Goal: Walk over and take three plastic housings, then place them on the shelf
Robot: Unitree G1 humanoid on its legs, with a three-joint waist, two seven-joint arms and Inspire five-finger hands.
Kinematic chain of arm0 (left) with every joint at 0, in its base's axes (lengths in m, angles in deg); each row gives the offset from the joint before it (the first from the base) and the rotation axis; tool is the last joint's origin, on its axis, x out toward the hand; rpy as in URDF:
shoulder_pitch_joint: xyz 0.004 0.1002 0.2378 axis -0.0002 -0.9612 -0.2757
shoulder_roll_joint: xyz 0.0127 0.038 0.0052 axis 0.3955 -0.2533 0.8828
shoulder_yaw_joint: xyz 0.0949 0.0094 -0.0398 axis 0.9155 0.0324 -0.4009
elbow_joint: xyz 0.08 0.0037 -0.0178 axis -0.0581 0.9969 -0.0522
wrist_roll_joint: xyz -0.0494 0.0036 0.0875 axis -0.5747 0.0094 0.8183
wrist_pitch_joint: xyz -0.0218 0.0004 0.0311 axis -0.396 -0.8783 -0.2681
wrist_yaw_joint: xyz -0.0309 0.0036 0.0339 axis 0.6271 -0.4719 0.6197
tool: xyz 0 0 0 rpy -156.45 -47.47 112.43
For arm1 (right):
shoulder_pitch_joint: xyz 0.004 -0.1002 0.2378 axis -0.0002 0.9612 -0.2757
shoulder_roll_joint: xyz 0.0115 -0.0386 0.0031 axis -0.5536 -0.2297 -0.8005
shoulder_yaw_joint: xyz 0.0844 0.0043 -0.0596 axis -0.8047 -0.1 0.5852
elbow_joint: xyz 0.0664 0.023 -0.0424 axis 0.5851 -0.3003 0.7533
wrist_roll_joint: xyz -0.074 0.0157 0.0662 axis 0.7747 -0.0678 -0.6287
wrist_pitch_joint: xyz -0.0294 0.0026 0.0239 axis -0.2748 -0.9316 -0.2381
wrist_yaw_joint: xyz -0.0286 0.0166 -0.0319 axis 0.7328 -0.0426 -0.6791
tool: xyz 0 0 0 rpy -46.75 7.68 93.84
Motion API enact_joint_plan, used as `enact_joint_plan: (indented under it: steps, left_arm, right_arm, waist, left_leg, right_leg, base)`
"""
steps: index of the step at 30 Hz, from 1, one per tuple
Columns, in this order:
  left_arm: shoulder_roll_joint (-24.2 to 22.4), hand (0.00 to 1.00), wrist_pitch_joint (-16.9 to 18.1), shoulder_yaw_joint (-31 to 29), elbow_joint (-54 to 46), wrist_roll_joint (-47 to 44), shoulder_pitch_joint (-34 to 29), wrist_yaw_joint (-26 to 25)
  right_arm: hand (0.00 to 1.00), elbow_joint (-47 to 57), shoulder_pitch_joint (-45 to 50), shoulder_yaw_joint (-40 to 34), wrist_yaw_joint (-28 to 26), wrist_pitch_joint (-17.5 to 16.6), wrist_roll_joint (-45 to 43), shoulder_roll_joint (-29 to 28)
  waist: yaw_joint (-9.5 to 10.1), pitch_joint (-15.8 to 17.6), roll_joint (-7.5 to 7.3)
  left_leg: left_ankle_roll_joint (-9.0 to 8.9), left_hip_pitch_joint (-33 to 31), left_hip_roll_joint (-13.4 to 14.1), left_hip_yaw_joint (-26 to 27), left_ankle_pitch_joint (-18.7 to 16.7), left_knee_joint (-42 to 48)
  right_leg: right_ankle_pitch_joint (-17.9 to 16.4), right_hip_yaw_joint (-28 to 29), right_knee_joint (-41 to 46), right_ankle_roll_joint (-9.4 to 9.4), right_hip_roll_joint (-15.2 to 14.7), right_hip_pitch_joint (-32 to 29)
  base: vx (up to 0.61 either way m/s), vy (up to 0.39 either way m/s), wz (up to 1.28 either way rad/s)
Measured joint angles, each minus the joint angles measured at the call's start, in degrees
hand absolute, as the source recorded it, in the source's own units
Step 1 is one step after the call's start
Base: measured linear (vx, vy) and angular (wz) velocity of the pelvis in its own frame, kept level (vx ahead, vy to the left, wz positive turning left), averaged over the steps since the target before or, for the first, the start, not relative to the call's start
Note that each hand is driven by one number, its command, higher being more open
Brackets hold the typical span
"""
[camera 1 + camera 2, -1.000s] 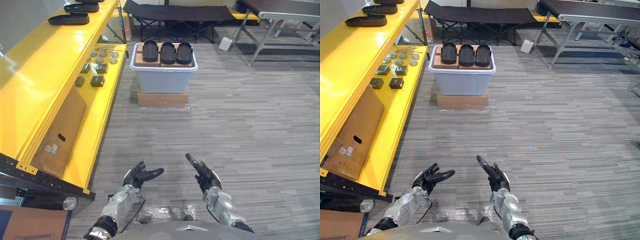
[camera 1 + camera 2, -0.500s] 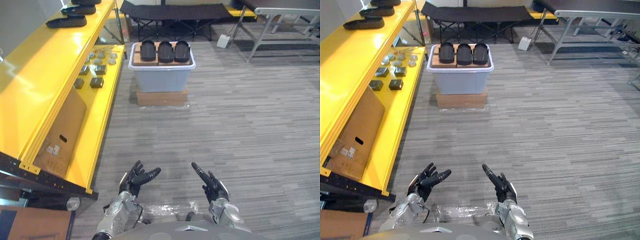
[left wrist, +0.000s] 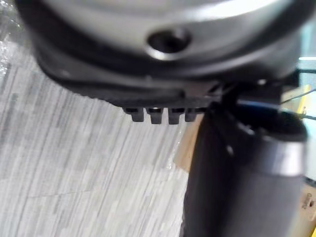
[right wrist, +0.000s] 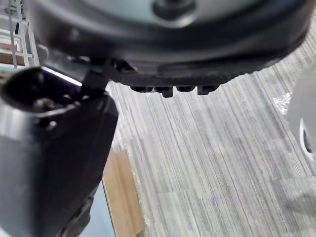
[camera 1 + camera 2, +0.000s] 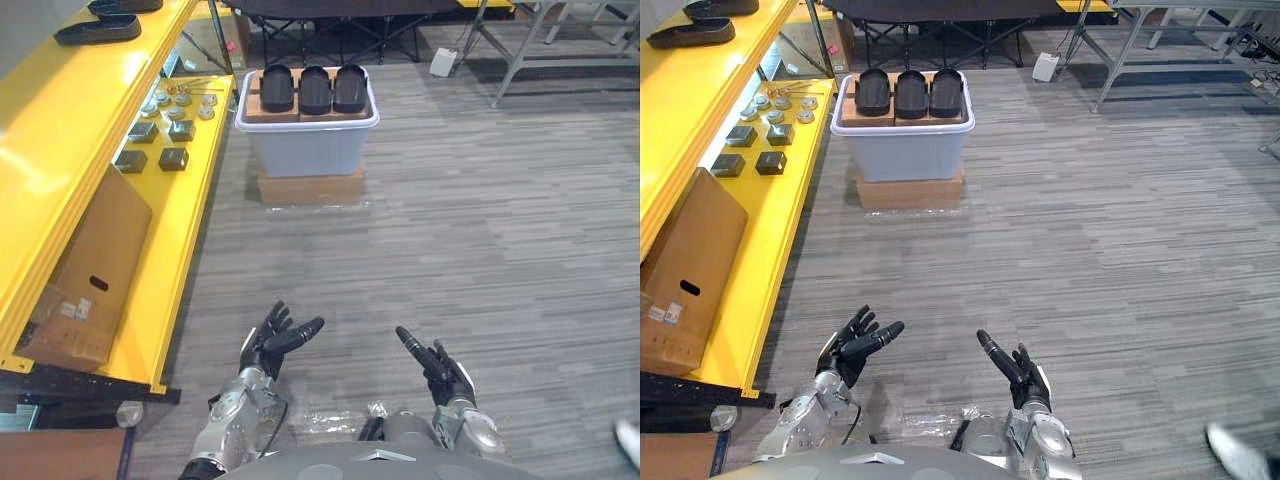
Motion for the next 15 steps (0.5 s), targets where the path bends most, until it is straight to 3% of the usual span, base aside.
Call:
enact_joint_plan:
  steps: [1,2,4,6,8,10,11,12,13,15]
  left_arm:
    - [0.3,1.0,0.0,-0.6,0.1,-1.3,-0.3,0.0]
    - [0.2,1.0,0.0,-1.3,0.2,-1.5,-0.3,0.0]
    - [-0.2,1.0,0.0,-1.6,0.0,-1.5,-0.3,0.3]
    - [-0.4,1.0,0.0,-1.9,-0.1,-1.5,-0.6,0.2]
    - [-0.9,1.0,0.1,-2.9,-0.1,-1.5,-1.0,-0.2]
    - [-1.3,1.0,0.5,-3.3,-0.1,-1.6,-2.2,-0.5]
    - [-1.3,1.0,0.7,-3.4,-0.1,-2.0,-2.7,-0.5]
    - [-1.2,1.0,0.7,-4.0,0.1,-2.2,-3.2,-0.5]
    - [-1.1,1.0,0.8,-5.6,1.0,-3.6,-2.3,-0.4]
    - [-1.3,1.0,1.5,-7.5,0.8,-3.8,-1.3,-0.3]
  right_arm:
    - [1.0,0.0,0.2,0.3,-0.4,0.0,0.9,0.0]
    - [1.0,0.0,0.1,0.4,-0.4,0.1,0.9,0.0]
    - [1.0,0.3,-0.3,0.3,-0.4,0.0,0.8,0.4]
    - [1.0,0.7,-1.3,0.9,-0.6,0.0,0.8,1.5]
    - [1.0,1.1,-2.4,1.1,-0.7,-0.1,0.8,1.7]
    - [1.0,1.1,-2.9,1.1,-0.9,-0.3,0.8,1.5]
    - [1.0,1.1,-2.7,1.1,-1.1,-0.4,0.8,1.6]
    - [1.0,1.0,-2.5,1.3,-1.3,-0.4,0.8,1.4]
    - [1.0,1.0,-2.7,2.0,-1.5,-0.4,0.8,0.9]
    - [1.0,1.0,-3.2,2.2,-1.7,-0.4,0.8,1.0]
  waist:
    - [0.0,0.1,0.38]
    - [0.55,0.2,-0.47]
    - [1.68,0.2,-0.89]
    - [2.75,0.2,-0.98]
    - [3.23,0.3,-0.95]
    - [3.38,0.6,-0.33]
    - [3.37,0.7,-0.13]
    - [3.77,0.8,-0.25]
    - [4.16,1.6,-3.42]
    - [4.82,2.2,-5.32]
  left_leg:
    - [2.51,-3.4,2.3,-3.5,4.5,8.0]
    - [0.86,-6.2,1.3,-7.1,3.1,11.3]
    - [0.28,-8.9,-1.5,-7.5,1.5,9.1]
    - [-0.05,-11.3,-6.8,-6.4,1.6,-2.7]
    - [-1.85,-12.6,-10.1,-5.3,6.5,-19.1]
    - [-3.1,-11.7,-12.8,-5.2,19.0,-38.6]
    - [-2.6,-11.2,-12.9,-5.2,21.1,-40.0]
    - [1.23,-10.1,-13.0,-5.2,26.2,-39.1]
    - [5.23,-10.0,-14.5,-4.5,24.5,-35.7]
    - [5.48,-10.9,-15.4,-3.4,20.5,-31.6]
  right_leg:
    - [0.1,-0.5,-3.9,-0.03,2.3,4.0]
    - [0.3,-0.7,-6.2,0.1,2.5,6.6]
    - [1.1,-0.1,-9.4,0.53,2.5,8.6]
    - [2.9,0.9,-14.1,1.46,2.1,11.1]
    - [3.6,2.0,-16.2,2.54,1.7,12.4]
    - [3.3,4.0,-17.1,3.74,2.0,15.0]
    - [2.7,4.5,-17.1,4.72,2.1,15.7]
    - [1.4,5.8,-16.9,6.24,1.8,17.4]
    - [0.4,6.4,-16.8,6.94,-0.9,18.8]
    - [1.6,6.7,-15.8,7.17,-3.2,18.8]
  base:
    - [0.18,-0.186,0.09]
    - [0.18,-0.157,0.06]
    - [0.17,-0.064,-0.11]
    - [0.18,0.013,-0.34]
    - [0.22,0.068,-0.37]
    - [0.41,0.205,-0.37]
    - [0.36,0.221,-0.47]
    - [0.34,0.2,-0.38]
    - [0.33,0.195,-0.32]
    - [0.33,0.239,-0.11]
